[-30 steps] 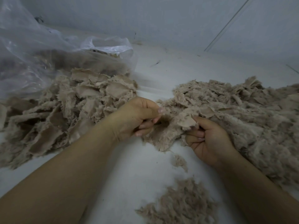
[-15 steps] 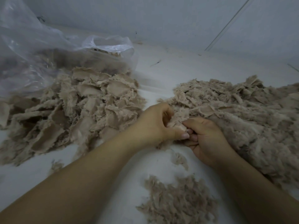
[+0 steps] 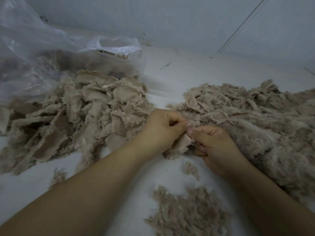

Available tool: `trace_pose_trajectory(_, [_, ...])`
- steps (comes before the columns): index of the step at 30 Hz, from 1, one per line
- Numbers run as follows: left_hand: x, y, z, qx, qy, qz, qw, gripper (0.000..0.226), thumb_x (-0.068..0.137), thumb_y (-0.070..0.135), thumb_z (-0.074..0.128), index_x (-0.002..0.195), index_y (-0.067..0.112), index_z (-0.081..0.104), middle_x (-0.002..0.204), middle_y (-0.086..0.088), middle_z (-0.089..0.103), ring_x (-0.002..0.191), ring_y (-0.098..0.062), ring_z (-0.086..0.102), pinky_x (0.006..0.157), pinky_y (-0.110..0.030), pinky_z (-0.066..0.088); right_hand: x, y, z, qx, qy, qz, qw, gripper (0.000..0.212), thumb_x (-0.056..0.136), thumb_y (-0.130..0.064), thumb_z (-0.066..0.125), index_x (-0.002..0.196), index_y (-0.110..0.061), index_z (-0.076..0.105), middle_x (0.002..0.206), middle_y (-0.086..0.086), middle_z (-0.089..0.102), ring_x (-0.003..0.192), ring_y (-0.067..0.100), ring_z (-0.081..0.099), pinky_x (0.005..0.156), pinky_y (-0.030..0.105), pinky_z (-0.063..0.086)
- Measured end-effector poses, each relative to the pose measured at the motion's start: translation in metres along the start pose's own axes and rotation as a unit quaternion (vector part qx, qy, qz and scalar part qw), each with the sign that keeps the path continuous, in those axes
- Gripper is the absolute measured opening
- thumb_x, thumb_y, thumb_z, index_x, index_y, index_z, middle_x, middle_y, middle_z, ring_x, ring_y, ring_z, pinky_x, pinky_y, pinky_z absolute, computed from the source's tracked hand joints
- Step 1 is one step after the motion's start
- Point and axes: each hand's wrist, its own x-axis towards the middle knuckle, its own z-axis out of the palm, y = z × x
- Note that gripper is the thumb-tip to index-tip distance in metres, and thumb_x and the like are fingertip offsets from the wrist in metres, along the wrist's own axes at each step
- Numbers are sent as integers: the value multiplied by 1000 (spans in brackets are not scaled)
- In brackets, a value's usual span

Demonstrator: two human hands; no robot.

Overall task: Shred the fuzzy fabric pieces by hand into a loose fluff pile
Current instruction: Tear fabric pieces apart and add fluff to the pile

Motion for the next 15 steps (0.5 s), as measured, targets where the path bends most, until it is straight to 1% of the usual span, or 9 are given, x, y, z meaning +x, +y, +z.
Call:
trace_pose_trajectory(2, [3,-3,-4,-11,54,-24,998,25,90,12,68,65,11,68,46,6,55,37,-5,42,40,-15,34,0,0,0,9,-3,2,1000,30,78,-24,66,49,-17,62,44,-3,28,39,7,19,38,19,20])
trace_pose_trajectory(4, [6,0,-10,-53,81,-44,994,30,93,18,64,68,3,63,48,0,54,35,-8,39,38,-16,31,0,-2,0,21,1,6,1000,27,79,-23,65,53,-15,66,45,-2,29,39,6,20,38,18,21])
trace_pose_trajectory(5, [6,2,-12,-74,74,-48,993,34,94,25,64,71,-1,62,51,-4,54,34,-10,37,37,-17,29,0,-2,0,21,2,7,1000,26,79,-24,66,55,-14,68,46,-1,28,39,6,19,38,18,21])
trace_pose_trajectory(7, [4,4,-12,-74,33,-65,995,41,84,40,70,79,0,63,57,-7,54,34,-10,37,36,-16,28,0,-2,0,16,5,10,1000,22,77,-28,69,59,-14,69,48,0,26,41,6,18,38,19,20])
trace_pose_trajectory(8, [2,5,-10,-64,9,-70,995,39,80,39,74,79,2,63,57,-4,53,35,-7,38,36,-15,29,0,-2,0,18,5,12,1000,21,76,-30,70,63,-14,71,49,1,25,41,6,18,38,19,19])
trace_pose_trajectory(9, [0,4,-7,-57,-11,-69,996,33,80,32,76,75,3,62,54,0,50,37,-5,38,37,-15,30,0,-2,-1,27,5,12,1000,21,76,-30,70,68,-10,71,49,1,26,41,6,19,38,19,20])
trace_pose_trajectory(11, [-1,4,-4,-73,-14,-67,995,27,87,15,72,67,4,56,50,3,45,39,-5,38,39,-15,31,0,-2,0,54,3,11,998,22,80,-26,66,75,-5,71,49,0,28,40,5,21,37,16,23])
trace_pose_trajectory(12, [-1,4,-4,-98,-4,-77,992,28,90,12,68,66,5,56,49,3,46,39,-5,39,39,-14,33,0,-2,0,60,1,9,998,21,82,-24,64,73,-7,72,49,0,28,39,4,22,36,15,24])
trace_pose_trajectory(15, [1,5,-7,-156,18,-116,981,25,94,14,62,72,3,61,44,3,50,33,-4,39,36,-11,29,0,-4,3,55,3,1,998,25,83,-24,61,63,-14,72,54,2,25,40,4,21,37,15,24])
